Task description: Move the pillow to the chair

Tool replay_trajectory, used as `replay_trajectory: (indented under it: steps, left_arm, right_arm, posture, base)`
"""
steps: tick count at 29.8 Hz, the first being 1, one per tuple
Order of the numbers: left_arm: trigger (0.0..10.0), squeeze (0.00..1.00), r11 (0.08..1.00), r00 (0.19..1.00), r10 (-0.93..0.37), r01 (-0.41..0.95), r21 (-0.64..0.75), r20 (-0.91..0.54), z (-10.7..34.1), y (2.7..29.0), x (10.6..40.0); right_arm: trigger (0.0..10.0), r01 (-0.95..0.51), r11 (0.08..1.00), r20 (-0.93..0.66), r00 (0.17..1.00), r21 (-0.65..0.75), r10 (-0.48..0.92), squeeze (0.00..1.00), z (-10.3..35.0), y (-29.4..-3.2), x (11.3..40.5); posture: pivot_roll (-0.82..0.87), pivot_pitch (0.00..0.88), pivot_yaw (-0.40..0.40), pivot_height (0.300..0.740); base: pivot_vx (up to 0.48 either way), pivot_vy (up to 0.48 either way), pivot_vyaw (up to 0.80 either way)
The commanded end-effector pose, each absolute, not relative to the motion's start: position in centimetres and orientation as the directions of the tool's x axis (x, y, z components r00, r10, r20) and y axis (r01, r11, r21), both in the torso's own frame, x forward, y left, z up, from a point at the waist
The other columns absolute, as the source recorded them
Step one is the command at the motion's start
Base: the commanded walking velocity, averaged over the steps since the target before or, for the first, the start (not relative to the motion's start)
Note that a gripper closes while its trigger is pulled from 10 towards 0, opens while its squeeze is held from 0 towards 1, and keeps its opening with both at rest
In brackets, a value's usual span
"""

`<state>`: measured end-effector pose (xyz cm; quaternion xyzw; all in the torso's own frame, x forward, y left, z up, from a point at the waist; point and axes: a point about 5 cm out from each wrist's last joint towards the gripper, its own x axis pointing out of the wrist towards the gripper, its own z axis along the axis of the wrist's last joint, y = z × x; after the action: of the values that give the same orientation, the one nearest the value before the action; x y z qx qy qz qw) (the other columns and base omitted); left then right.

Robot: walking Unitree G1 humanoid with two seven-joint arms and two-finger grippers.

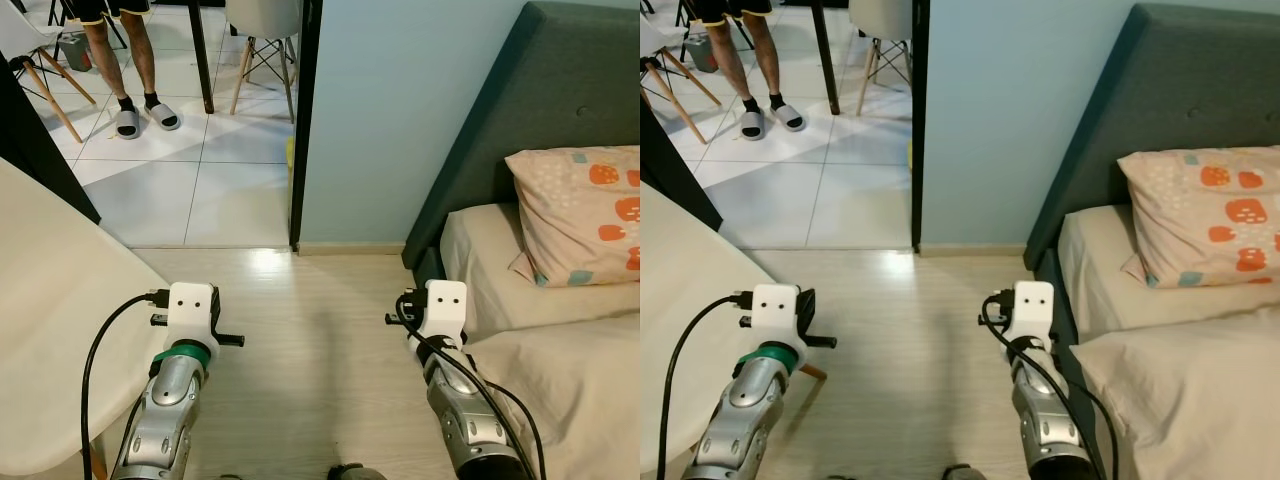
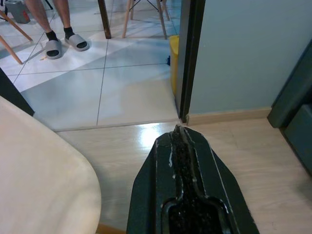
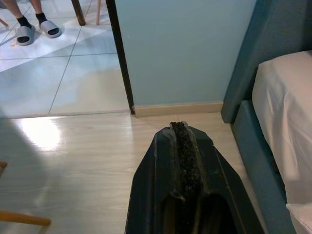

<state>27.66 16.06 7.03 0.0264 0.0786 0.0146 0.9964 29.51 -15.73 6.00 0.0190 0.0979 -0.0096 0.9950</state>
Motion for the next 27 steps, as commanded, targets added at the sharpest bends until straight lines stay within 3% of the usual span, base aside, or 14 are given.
replay_trajectory:
  steps: [1,27]
  left_arm:
    - [10.0,0.0,0.998,0.979,0.039,-0.029,0.052,-0.2,6.15,16.07,27.37]
    - [10.0,0.0,0.997,0.979,0.043,-0.03,0.067,-0.2,6.08,15.96,27.44]
  right_arm:
    - [10.0,0.036,0.999,-0.224,0.974,0.033,-0.027,0.0,5.42,-16.0,29.15]
    - [10.0,0.082,0.997,-0.246,0.966,-0.004,-0.08,0.0,5.07,-16.69,28.9]
  posture:
    - [0.0,0.05,0.001,0.74]
    - [0.0,0.063,0.002,0.74]
  base:
    - [0.0,0.0,0.0]
    - [0.0,0.0,0.0]
